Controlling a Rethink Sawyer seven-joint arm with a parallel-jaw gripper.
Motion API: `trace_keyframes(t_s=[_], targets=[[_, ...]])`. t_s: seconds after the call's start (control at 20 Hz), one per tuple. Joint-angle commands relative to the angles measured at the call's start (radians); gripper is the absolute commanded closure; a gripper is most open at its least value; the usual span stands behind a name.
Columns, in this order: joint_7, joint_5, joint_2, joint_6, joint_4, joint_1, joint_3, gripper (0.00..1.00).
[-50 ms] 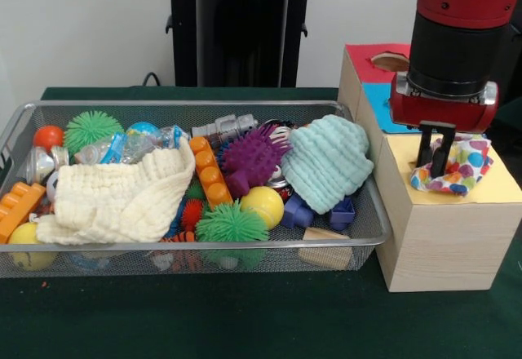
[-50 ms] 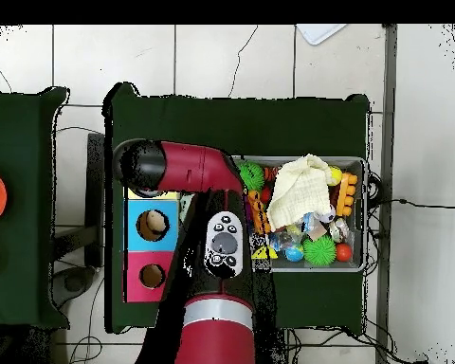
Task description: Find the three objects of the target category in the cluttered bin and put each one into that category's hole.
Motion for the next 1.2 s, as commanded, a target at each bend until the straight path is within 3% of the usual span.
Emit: trace_keyframes(t_s=[0.05,0.4,1.2], targets=[[0.089,-0.002,0.088,-0.037,0.090,-0.036,0.092,1.00],[0.144,0.016,0.053,0.025,0.099,0.000,0.074,1.00],[0.174,0.045,-0.003,0.101,0.117,0.026,0.079,1.00]])
